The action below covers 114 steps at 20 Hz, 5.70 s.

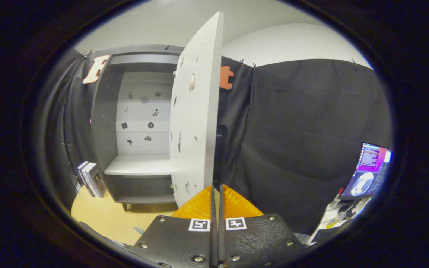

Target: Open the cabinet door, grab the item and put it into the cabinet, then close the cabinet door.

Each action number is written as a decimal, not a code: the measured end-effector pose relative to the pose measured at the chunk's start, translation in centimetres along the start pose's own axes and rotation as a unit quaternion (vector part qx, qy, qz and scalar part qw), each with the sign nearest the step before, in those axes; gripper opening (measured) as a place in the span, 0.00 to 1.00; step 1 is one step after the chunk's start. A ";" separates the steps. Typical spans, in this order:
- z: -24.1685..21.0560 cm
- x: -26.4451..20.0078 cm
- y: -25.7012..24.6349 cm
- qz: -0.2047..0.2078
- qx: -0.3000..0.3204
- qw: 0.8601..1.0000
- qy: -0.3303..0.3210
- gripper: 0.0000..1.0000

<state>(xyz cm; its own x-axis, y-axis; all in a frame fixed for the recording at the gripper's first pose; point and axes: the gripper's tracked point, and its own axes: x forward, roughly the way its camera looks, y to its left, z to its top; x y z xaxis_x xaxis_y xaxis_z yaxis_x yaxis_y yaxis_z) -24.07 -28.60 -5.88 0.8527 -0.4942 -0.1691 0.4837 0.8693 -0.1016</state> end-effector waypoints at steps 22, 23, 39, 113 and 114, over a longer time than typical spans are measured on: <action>-28.5 2.7 24.8 0.144 -0.014 0.972 0.187 0.86; -29.8 3.3 25.5 0.149 -0.020 0.969 0.196 0.86; -40.9 8.8 29.1 0.180 -0.113 0.933 0.289 0.68; 5.5 24.3 30.9 0.195 0.029 0.979 -0.044 0.83; 5.7 23.2 30.2 0.193 0.024 0.980 -0.049 0.83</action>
<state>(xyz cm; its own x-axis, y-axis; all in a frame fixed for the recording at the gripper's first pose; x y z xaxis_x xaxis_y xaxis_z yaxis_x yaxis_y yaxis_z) 11.49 -13.76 -7.25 0.9877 -0.1275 -0.0902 0.1278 0.9918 -0.0017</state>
